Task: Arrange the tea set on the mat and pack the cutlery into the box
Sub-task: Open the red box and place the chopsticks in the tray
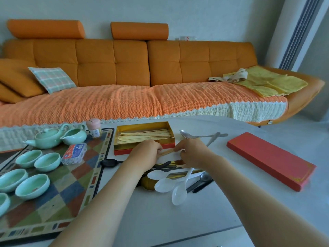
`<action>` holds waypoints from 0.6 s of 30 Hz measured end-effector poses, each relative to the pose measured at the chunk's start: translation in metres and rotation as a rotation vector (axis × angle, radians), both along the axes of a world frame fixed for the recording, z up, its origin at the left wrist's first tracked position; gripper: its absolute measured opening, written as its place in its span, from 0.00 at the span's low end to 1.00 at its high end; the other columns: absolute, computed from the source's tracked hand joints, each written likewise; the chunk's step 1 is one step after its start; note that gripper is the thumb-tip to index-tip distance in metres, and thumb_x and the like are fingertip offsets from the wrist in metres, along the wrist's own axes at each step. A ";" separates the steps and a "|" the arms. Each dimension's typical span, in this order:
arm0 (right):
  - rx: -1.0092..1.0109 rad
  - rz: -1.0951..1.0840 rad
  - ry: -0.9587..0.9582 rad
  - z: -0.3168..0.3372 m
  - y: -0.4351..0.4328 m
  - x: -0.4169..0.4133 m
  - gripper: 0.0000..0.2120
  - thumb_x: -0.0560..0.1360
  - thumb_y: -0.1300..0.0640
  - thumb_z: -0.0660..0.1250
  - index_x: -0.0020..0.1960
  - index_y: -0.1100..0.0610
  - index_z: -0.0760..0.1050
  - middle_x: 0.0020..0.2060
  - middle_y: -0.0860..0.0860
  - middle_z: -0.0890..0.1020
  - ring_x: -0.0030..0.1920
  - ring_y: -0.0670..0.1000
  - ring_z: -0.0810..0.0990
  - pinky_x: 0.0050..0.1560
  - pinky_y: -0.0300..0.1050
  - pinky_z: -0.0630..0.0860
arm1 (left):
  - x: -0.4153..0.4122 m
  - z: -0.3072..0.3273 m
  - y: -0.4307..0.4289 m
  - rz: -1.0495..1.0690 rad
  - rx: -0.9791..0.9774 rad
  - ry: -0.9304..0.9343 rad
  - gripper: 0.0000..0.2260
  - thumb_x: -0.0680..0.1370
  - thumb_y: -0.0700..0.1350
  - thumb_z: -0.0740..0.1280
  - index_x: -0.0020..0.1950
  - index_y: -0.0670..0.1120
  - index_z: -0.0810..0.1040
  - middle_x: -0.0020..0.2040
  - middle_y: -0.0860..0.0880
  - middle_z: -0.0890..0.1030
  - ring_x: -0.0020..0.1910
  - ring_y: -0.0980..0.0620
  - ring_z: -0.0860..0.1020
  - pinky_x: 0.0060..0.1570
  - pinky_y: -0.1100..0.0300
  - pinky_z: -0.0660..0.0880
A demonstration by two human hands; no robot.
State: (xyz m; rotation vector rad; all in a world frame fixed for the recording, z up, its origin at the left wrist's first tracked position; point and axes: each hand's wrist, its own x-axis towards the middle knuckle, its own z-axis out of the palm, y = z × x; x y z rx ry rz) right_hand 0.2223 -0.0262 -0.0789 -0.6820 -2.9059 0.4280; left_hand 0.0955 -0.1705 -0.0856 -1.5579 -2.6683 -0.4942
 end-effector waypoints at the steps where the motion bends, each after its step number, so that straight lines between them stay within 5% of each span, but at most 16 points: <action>1: -0.004 0.011 0.013 -0.001 -0.001 -0.001 0.20 0.78 0.61 0.57 0.61 0.45 0.80 0.56 0.47 0.80 0.41 0.44 0.77 0.43 0.39 0.78 | -0.002 0.000 -0.002 0.002 -0.024 0.000 0.13 0.79 0.39 0.64 0.60 0.50 0.82 0.55 0.49 0.80 0.52 0.47 0.78 0.52 0.50 0.78; 7: 0.079 0.053 0.096 0.001 -0.001 -0.006 0.16 0.78 0.58 0.63 0.62 0.45 0.79 0.62 0.44 0.79 0.65 0.48 0.73 0.67 0.48 0.70 | -0.012 0.000 -0.015 0.035 0.013 -0.052 0.13 0.78 0.36 0.62 0.55 0.51 0.81 0.57 0.51 0.77 0.53 0.50 0.76 0.52 0.55 0.76; 14: 0.093 0.095 0.186 0.004 -0.003 -0.018 0.13 0.82 0.54 0.60 0.60 0.49 0.80 0.52 0.47 0.80 0.48 0.49 0.76 0.52 0.43 0.73 | -0.036 0.017 -0.043 0.140 0.241 -0.088 0.08 0.81 0.40 0.62 0.51 0.52 0.78 0.53 0.53 0.74 0.48 0.54 0.74 0.47 0.60 0.68; 18: 0.048 0.141 0.302 0.007 -0.009 -0.031 0.13 0.82 0.59 0.59 0.60 0.53 0.80 0.50 0.49 0.79 0.49 0.52 0.77 0.52 0.46 0.75 | -0.052 0.026 -0.062 0.186 0.315 -0.085 0.07 0.81 0.42 0.62 0.50 0.53 0.77 0.52 0.54 0.74 0.47 0.55 0.74 0.44 0.59 0.68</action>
